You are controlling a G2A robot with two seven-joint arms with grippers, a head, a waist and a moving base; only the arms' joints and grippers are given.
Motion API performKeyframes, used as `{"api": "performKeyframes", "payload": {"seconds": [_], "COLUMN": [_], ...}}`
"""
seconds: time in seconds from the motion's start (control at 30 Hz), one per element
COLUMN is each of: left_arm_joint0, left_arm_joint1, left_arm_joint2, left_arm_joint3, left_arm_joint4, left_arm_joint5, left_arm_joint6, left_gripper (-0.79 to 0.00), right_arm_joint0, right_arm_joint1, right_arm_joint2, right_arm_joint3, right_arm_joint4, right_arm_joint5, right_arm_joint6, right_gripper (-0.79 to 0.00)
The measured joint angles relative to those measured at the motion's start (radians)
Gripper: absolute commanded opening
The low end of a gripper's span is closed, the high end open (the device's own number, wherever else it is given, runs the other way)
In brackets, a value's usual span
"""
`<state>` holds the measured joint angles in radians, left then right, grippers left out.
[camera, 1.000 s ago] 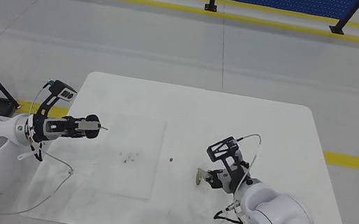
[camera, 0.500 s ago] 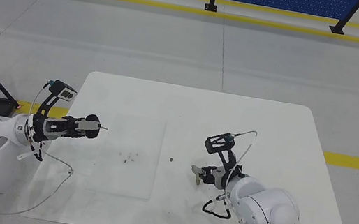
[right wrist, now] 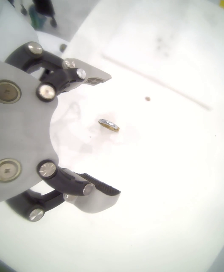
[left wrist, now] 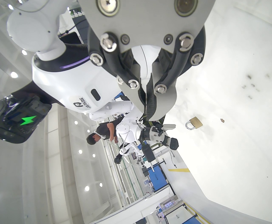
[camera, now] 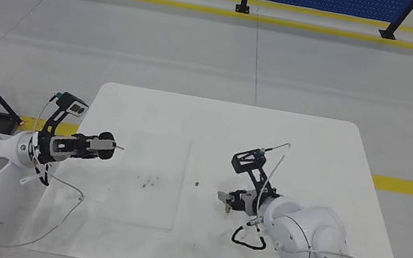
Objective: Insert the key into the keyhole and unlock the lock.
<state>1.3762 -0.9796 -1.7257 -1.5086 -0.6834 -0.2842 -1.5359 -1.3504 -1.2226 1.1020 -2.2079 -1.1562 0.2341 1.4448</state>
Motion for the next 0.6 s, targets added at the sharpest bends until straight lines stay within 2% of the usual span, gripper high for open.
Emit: {"api": "performKeyframes", "payload": {"seconds": [0.1,0.33,0.6], "left_arm_joint0": [0.0,0.0,0.0], "left_arm_joint1": [0.0,0.0,0.0], "left_arm_joint2": [0.0,0.0,0.0], "left_arm_joint3": [0.0,0.0,0.0], "left_arm_joint4": [0.0,0.0,0.0], "left_arm_joint5": [0.0,0.0,0.0], "left_arm_joint6": [0.0,0.0,0.0], "left_gripper": [-0.785,-0.785,-0.785], "right_arm_joint0": [0.071,0.167,0.212], "right_arm_joint1": [-0.005,0.001,0.007], "right_arm_joint2": [-0.027,-0.124,-0.162], "right_arm_joint3": [0.049,0.174,0.237], "right_arm_joint4": [0.013,-0.007,0.005], "right_arm_joint5": [0.031,0.05,0.05], "right_arm_joint6": [0.091,0.091,0.091], "right_gripper": [0.0,0.0,0.0]}}
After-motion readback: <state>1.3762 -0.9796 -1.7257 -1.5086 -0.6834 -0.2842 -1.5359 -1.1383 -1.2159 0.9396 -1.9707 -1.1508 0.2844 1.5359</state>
